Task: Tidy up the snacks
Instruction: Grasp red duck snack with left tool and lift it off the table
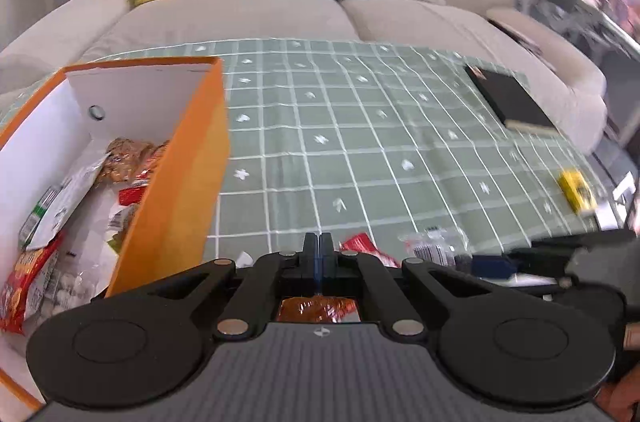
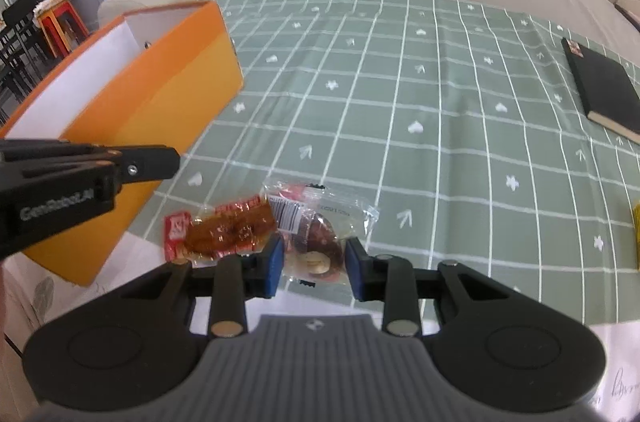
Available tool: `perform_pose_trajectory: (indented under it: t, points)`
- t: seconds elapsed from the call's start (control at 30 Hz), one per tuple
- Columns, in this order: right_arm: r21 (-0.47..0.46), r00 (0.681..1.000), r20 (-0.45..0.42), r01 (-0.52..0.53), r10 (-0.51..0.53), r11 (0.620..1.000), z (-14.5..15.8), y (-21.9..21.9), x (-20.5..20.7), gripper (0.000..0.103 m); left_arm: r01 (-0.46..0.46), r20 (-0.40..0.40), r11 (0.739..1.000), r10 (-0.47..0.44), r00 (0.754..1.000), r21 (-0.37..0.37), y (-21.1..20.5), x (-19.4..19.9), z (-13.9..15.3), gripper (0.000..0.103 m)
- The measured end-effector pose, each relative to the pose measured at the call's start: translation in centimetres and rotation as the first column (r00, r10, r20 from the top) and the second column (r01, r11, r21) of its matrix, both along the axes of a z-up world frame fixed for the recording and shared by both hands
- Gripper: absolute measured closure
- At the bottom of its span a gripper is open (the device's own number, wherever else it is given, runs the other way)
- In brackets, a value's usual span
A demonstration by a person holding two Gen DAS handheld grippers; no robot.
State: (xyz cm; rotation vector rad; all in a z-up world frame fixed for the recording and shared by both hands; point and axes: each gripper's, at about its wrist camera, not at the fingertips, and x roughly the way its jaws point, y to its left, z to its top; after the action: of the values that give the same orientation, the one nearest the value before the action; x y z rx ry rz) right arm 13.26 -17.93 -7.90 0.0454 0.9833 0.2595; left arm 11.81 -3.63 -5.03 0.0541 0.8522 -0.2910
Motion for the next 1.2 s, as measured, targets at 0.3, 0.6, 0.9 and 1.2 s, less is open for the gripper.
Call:
perform_pose_trajectory:
  t: [0.3, 0.6, 0.9, 1.2]
  points:
    - [0.042, 0.998, -0.059, 0.026, -0.024, 0.999, -0.7, -0.8, 0.1, 0.072, 0.307, -0.045, 0.925, -0.305, 0.951, 0.226, -2.7, -0.3, -3.0, 0.044]
    - [0.046, 0.993, -0.107, 0.055, -0.050, 0.997, -1.9, -1.4, 1.1, 0.072, 0.396, -0.151, 0.876, -0.367, 0.918, 0.275, -3.6, 2.6, -5.8, 0.023]
    - [0.039, 0.994, -0.096, 0.049, -0.045, 0.998, -2.2, -1.1, 1.9, 0.072, 0.411, -0.137, 0.884, -0.389, 0.911, 0.223, -4.2, 4.1, -6.9, 0.023]
    - [0.068, 0.994, -0.091, 0.066, -0.060, 0.996, -2.5, -1.4, 2.7, 0.072, 0.313, -0.078, 0.930, -0.304, 0.950, 0.193, -4.1, 3.5, -6.9, 0.056]
